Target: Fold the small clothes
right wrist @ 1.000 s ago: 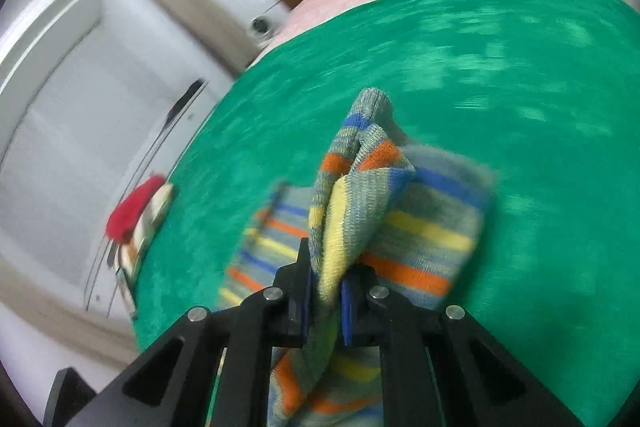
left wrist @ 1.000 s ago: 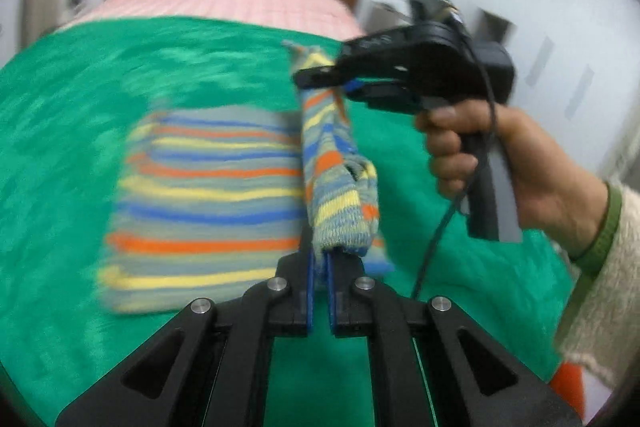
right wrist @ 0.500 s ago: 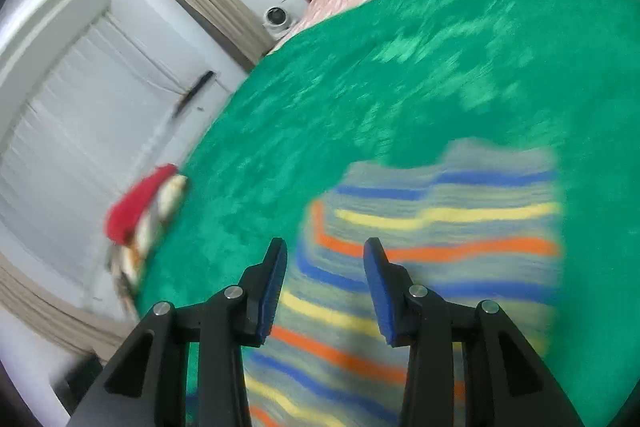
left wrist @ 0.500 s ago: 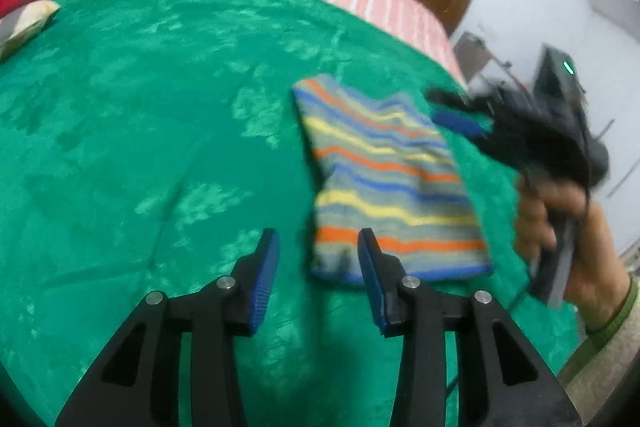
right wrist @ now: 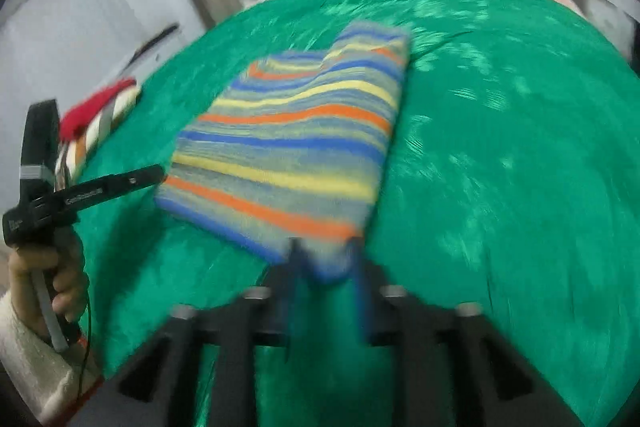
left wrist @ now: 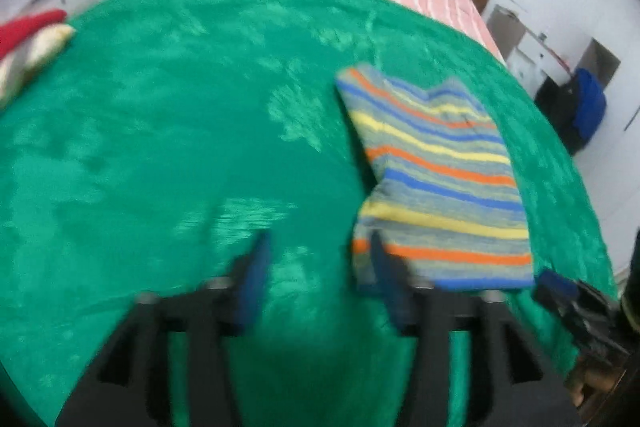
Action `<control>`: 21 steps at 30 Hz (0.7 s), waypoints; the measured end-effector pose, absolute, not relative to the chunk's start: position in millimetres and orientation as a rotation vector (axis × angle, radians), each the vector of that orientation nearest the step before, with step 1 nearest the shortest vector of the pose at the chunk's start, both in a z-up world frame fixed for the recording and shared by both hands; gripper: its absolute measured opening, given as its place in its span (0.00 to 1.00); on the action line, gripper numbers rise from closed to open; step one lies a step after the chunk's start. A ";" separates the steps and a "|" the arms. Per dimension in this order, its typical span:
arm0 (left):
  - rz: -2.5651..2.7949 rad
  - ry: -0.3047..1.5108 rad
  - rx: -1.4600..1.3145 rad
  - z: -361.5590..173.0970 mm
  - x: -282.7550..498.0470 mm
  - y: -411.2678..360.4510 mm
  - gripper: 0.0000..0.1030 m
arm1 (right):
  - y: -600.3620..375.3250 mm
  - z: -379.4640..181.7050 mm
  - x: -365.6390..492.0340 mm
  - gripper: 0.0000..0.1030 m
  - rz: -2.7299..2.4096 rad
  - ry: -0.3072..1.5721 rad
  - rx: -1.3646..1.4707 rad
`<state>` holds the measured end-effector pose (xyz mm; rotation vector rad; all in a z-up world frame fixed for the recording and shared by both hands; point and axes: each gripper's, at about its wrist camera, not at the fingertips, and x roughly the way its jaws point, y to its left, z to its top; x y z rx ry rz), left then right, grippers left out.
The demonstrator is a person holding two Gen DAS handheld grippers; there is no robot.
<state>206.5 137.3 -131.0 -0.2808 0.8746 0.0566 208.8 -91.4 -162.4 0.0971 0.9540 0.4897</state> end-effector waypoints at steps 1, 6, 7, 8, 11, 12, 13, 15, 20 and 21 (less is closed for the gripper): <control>0.075 0.855 -0.263 -125.2 198.8 137.8 0.68 | -93.0 -161.3 197.1 0.58 0.484 0.935 0.111; 0.129 0.827 -0.197 -109.7 173.9 139.6 0.69 | -108.3 -155.1 144.0 0.61 0.443 0.851 0.153; 0.134 0.826 -0.190 -108.6 172.3 138.8 0.69 | -113.8 -154.0 139.9 0.61 0.438 0.848 0.166; 0.137 0.826 -0.182 -106.4 175.1 137.4 0.69 | -119.0 -154.6 135.0 0.62 0.431 0.849 0.181; 0.137 0.817 -0.163 -103.0 177.6 134.4 0.69 | -124.0 -158.0 130.5 0.62 0.406 0.861 0.194; 0.137 0.815 -0.156 -102.9 180.7 132.5 0.69 | -125.2 -157.4 130.4 0.62 0.400 0.862 0.193; 0.138 0.812 -0.152 -102.0 180.6 132.1 0.69 | -127.0 -157.6 127.7 0.62 0.399 0.862 0.191; 0.139 0.807 -0.147 -100.2 180.8 132.6 0.69 | -125.1 -156.3 126.1 0.62 0.401 0.858 0.178; 0.147 0.809 -0.131 -100.9 183.2 134.1 0.69 | -119.9 -159.3 123.3 0.62 0.408 0.863 0.165; 0.142 0.813 -0.129 -102.3 184.3 134.3 0.69 | -118.6 -161.4 123.1 0.62 0.409 0.867 0.166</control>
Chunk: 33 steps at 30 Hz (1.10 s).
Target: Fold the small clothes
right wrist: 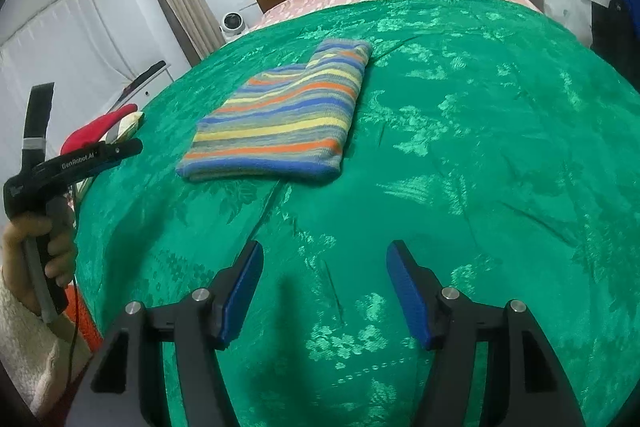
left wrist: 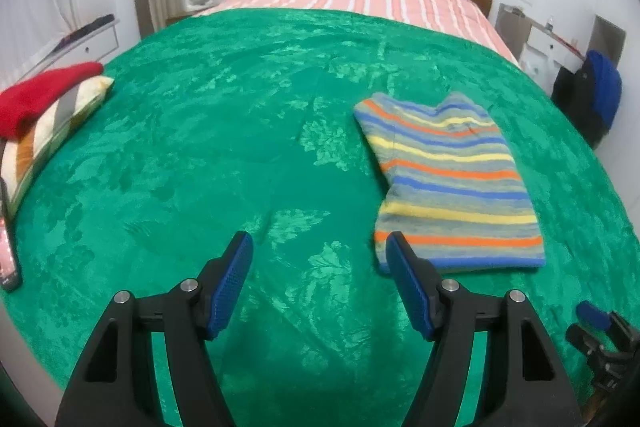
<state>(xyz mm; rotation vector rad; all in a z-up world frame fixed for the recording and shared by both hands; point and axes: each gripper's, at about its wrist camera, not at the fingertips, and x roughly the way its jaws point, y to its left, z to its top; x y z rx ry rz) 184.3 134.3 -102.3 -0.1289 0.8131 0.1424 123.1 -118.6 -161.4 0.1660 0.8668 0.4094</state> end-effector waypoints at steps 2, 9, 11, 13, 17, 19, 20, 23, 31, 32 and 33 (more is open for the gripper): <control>0.115 0.835 -0.138 -105.9 187.6 136.3 0.73 | -116.7 -164.5 122.1 0.62 0.410 0.872 0.161; -0.140 0.970 -0.463 -122.4 238.9 178.5 0.88 | -129.1 -150.1 159.5 0.69 0.408 0.875 0.196; -0.201 1.013 -0.459 -127.7 263.2 173.2 0.88 | -134.2 -143.4 185.4 0.73 0.410 0.873 0.241; -0.257 1.061 -0.412 -137.4 292.1 159.1 0.90 | -134.4 -142.3 218.5 0.73 0.429 0.893 0.302; -0.243 1.143 -0.333 -161.7 344.9 137.0 0.90 | -121.6 -161.3 292.6 0.73 0.479 0.987 0.452; -0.219 1.142 -0.288 -162.4 358.5 130.0 0.90 | -115.1 -177.1 321.4 0.73 0.483 1.041 0.510; -0.206 1.138 -0.285 -161.8 364.0 128.5 0.89 | -112.9 -185.1 335.5 0.71 0.468 1.059 0.541; -0.173 1.123 -0.341 -163.6 372.4 126.7 0.27 | -97.2 -191.9 363.5 0.51 0.518 1.047 0.620; -0.204 0.920 -0.307 -98.0 329.5 130.5 0.12 | 4.5 -113.8 300.3 0.25 0.484 0.793 -0.029; -0.206 0.890 -0.296 -84.4 324.4 132.2 0.12 | 7.3 -101.1 290.7 0.25 0.501 0.747 -0.031; -0.206 0.860 -0.280 -70.8 321.2 133.7 0.12 | 9.6 -86.5 283.2 0.25 0.516 0.703 -0.016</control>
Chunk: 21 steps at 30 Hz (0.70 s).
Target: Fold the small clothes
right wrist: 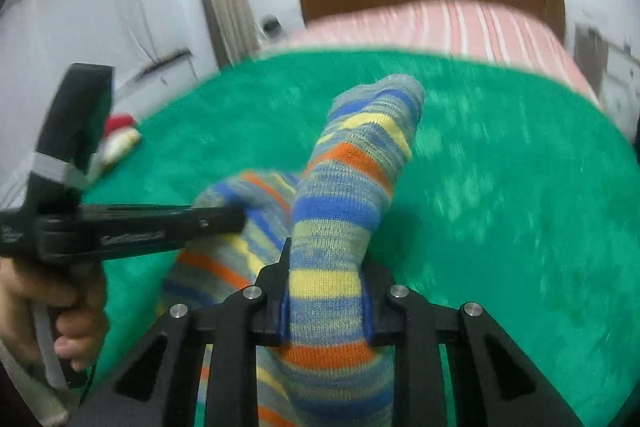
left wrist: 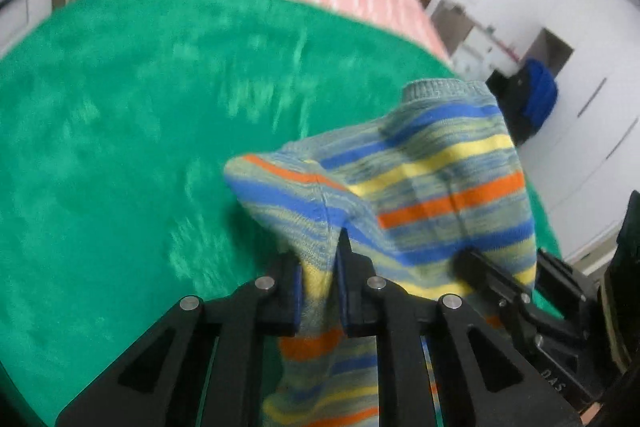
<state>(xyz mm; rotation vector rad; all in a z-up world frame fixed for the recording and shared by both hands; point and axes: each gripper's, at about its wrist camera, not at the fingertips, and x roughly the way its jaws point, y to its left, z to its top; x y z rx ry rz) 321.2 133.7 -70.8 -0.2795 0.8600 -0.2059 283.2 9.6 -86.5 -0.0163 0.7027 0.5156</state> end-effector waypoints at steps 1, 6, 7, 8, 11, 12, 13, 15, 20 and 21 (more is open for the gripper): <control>-0.200 0.841 -0.262 -62.0 320.6 134.4 0.12 | 10.1 -78.6 282.3 0.25 0.520 0.679 0.001; -0.027 0.903 -0.151 -84.5 337.0 146.3 0.94 | 2.3 -85.7 316.9 0.57 0.464 0.739 0.109; 0.025 0.911 -0.143 -96.0 331.1 152.9 0.87 | -4.6 -98.1 326.7 0.72 0.425 0.792 0.109; 0.063 0.918 -0.136 -105.3 321.9 159.0 0.83 | -17.1 -115.9 332.4 0.90 0.340 0.858 0.097; 0.124 0.868 -0.130 -113.1 277.3 168.9 0.83 | -59.1 -128.4 307.5 0.91 0.248 0.875 0.106; 0.150 0.819 -0.114 -107.4 256.4 168.0 0.84 | -68.5 -126.2 295.8 0.91 0.234 0.867 0.098; 0.167 0.771 -0.100 -101.9 236.7 165.0 0.88 | -75.9 -123.0 282.3 0.91 0.222 0.853 0.080; 0.206 0.649 -0.070 -83.5 193.8 155.6 0.98 | -90.3 -104.3 239.0 0.92 0.201 0.785 0.017; 0.199 0.463 -0.035 -32.3 116.9 130.8 1.00 | -106.2 -51.8 155.1 1.00 0.161 0.568 -0.046; 0.176 0.469 -0.041 -23.8 106.8 125.7 1.00 | -109.3 -38.2 129.2 1.00 0.134 0.500 -0.034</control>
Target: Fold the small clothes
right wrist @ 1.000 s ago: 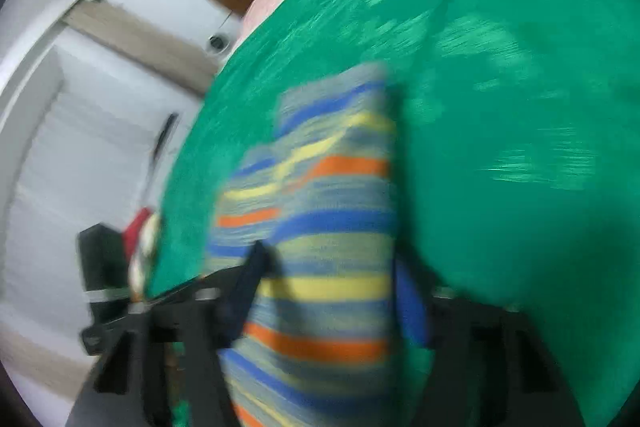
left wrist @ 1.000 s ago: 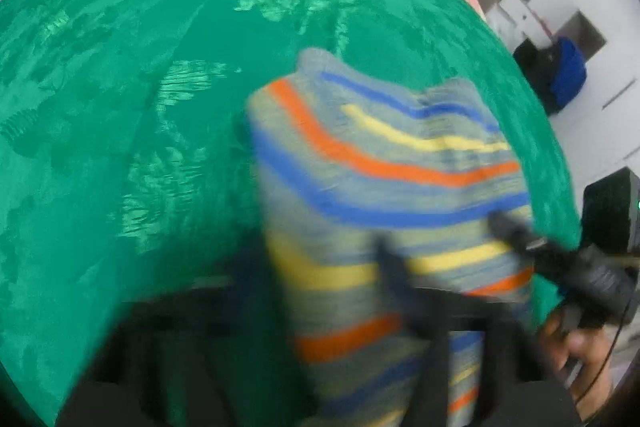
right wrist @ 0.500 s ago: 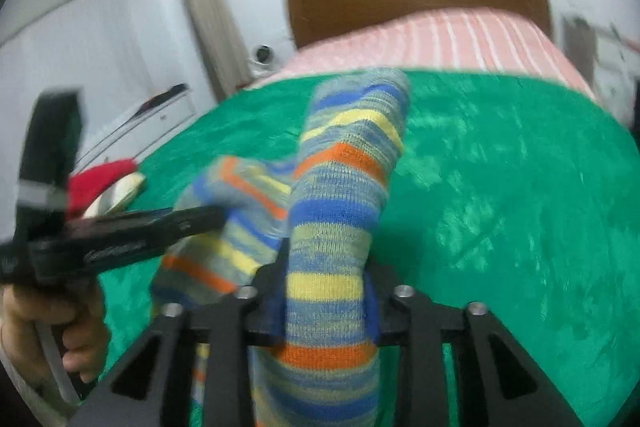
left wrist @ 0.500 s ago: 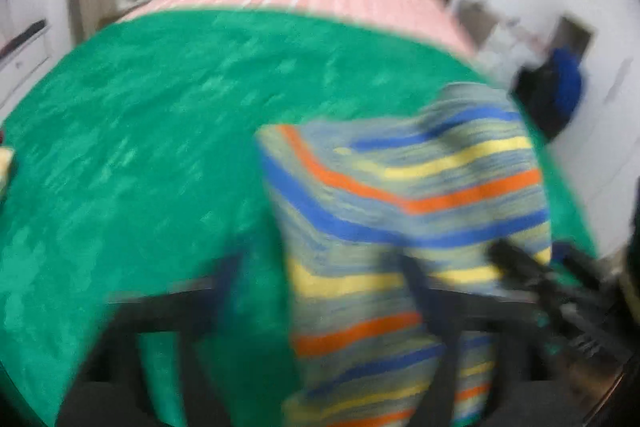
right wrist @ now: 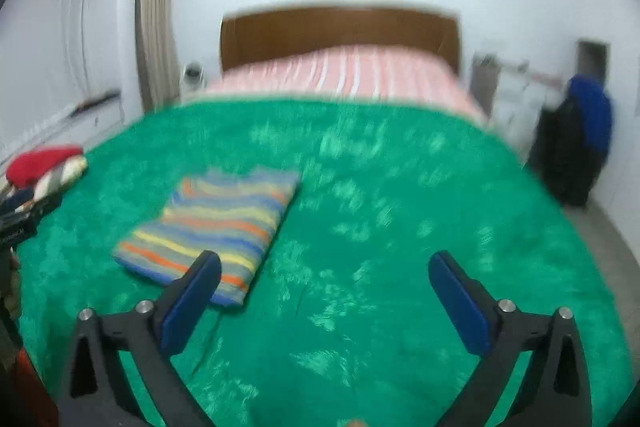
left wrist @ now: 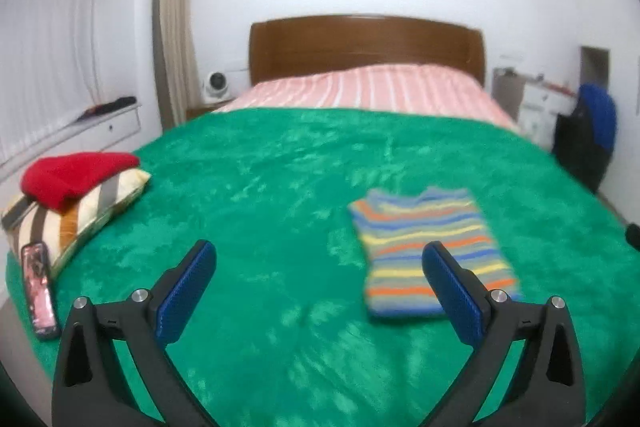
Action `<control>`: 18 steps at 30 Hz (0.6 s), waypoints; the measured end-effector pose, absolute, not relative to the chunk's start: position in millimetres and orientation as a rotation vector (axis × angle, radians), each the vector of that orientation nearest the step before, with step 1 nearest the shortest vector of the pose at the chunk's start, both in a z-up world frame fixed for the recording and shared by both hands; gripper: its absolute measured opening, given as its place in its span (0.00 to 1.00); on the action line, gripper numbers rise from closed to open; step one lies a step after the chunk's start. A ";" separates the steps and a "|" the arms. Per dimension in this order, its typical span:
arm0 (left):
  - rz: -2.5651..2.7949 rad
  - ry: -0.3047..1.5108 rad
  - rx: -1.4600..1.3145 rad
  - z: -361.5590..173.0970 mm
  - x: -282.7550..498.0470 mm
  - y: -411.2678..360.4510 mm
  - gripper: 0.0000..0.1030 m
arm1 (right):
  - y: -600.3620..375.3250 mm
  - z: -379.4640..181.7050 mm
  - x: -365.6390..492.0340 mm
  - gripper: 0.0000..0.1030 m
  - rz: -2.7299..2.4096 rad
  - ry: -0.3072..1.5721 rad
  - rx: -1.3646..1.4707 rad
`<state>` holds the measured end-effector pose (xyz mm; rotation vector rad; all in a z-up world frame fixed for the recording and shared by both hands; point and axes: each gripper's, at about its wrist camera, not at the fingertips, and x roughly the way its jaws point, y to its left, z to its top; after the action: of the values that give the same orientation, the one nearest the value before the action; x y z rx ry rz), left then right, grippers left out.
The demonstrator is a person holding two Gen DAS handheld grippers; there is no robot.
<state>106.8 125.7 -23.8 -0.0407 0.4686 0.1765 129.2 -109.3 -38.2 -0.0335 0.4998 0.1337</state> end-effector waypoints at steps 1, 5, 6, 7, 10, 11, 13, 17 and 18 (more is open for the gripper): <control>0.162 0.478 -0.044 -17.7 99.0 122.7 1.00 | -112.5 -32.4 116.3 1.00 0.118 0.473 -0.025; 0.189 0.442 -0.072 4.7 68.5 113.2 1.00 | -117.1 -10.4 75.6 1.00 0.128 0.438 0.025; 0.194 0.438 -0.076 4.8 65.3 109.2 1.00 | -118.0 -7.2 65.2 1.00 0.170 0.430 0.057; 0.203 0.440 -0.078 5.7 62.7 105.4 1.00 | -118.0 -6.9 64.1 1.00 0.190 0.425 0.069; 0.201 0.432 -0.070 8.2 52.5 94.8 1.00 | -108.4 -7.6 52.2 1.00 0.236 0.457 0.066; 0.179 0.433 -0.057 8.6 49.6 91.2 1.00 | -101.9 -8.4 50.8 1.00 0.238 0.481 0.040; 0.153 0.453 -0.029 8.2 45.3 83.2 1.00 | -90.9 -9.8 46.6 1.00 0.232 0.494 -0.004; 0.208 0.473 0.025 10.8 40.2 67.7 1.00 | -75.9 -7.4 37.3 1.00 0.211 0.485 -0.042; 0.205 0.477 0.036 12.0 38.8 63.9 1.00 | -71.7 -4.5 35.3 1.00 0.210 0.476 -0.046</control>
<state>38.8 63.9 12.0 0.0362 0.4767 0.2051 35.3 -71.7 -4.5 -0.0461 0.4759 0.2104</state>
